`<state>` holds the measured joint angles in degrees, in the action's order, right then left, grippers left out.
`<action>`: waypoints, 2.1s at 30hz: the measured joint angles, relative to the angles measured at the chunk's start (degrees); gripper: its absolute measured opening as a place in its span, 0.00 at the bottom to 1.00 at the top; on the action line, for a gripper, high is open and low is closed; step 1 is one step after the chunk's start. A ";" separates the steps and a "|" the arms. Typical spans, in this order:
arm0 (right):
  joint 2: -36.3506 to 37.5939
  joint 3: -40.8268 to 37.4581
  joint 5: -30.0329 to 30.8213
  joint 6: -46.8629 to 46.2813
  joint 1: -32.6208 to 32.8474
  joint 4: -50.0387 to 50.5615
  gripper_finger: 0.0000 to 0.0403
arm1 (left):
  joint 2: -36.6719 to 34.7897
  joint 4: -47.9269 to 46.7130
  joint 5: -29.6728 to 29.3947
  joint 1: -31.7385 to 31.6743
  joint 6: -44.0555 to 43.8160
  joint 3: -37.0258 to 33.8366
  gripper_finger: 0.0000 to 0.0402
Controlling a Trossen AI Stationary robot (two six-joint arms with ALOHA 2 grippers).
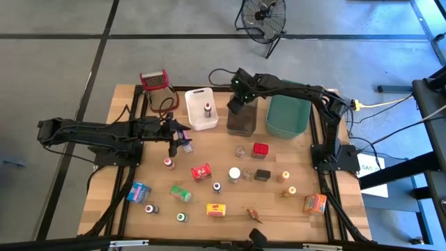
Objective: Pick & Place Kitchen Items
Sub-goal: Put the green spice bottle into the black bin
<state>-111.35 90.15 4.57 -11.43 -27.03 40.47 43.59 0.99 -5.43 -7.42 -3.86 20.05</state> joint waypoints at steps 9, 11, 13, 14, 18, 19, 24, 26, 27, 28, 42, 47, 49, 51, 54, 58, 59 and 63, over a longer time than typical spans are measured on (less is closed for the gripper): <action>-0.08 0.00 -0.47 -3.59 0.02 -0.55 0.52 | 0.00 0.00 0.00 0.00 -0.06 0.00 0.57; -0.17 0.00 -0.54 -3.62 -0.03 -1.09 0.52 | 0.00 0.00 0.14 0.00 -0.06 0.00 0.57; -0.34 0.00 -0.56 -3.59 -0.04 -0.99 0.50 | 0.00 0.00 0.44 0.00 -0.09 0.00 0.58; -0.55 0.02 -0.44 -3.55 -0.04 -1.09 0.49 | 0.00 -0.03 0.48 0.00 -0.08 0.00 0.58; -1.76 0.00 -0.25 -3.26 -0.44 -0.53 0.49 | 0.00 -0.61 0.50 0.00 -0.09 0.00 0.58; -2.24 0.00 -0.26 -3.14 -0.55 -0.56 0.50 | 0.00 -0.73 0.52 0.00 -0.36 0.00 0.57; -5.20 0.00 -1.88 -0.53 -0.63 -0.83 0.51 | 0.00 -1.01 0.57 0.00 -0.92 0.00 0.58; -5.82 0.11 -2.20 0.94 -0.61 -2.06 0.51 | 0.00 -1.05 0.57 0.00 -0.92 0.00 0.58; -5.98 0.15 -2.02 1.64 -0.59 -2.28 0.50 | 0.00 -1.05 0.57 0.00 -0.92 0.00 0.58; -6.22 0.17 -2.04 2.43 -0.59 -2.37 0.50 | 0.00 -1.05 0.57 0.00 -0.92 0.00 0.58; -6.72 0.09 -2.29 9.13 -0.57 -1.93 0.55 | 0.00 -1.25 0.57 0.00 -0.44 0.00 0.57; -6.95 -0.11 -2.75 9.41 -0.50 -1.27 0.56 | 0.00 -1.25 0.57 0.00 -0.44 0.00 0.58; -6.95 -0.11 -4.28 10.25 -0.46 -1.36 0.56 | 0.00 -1.25 0.57 0.00 -0.44 0.00 0.58; -6.95 -0.11 -5.50 10.67 -0.28 -1.74 0.58 | 0.00 -1.25 0.57 0.00 -0.44 0.00 0.57; -6.93 -0.10 -5.81 11.99 -0.11 -1.58 0.63 | 0.00 -1.25 0.57 0.00 -0.44 0.00 0.58; -6.93 -0.09 -2.50 11.66 -0.13 -1.08 0.72 | 0.00 -1.25 0.57 0.00 -0.44 0.00 0.58; -6.93 -0.09 -2.23 11.20 -0.15 -1.00 0.75 | 0.00 -1.25 0.57 0.00 -0.44 0.00 0.58; -6.86 -0.02 -2.20 10.81 0.23 -0.32 0.81 | 0.00 -1.25 0.57 0.00 -0.35 0.00 0.57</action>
<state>-118.21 90.13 2.37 -0.62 -26.80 40.15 43.59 -0.25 -4.86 -7.42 -4.21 20.05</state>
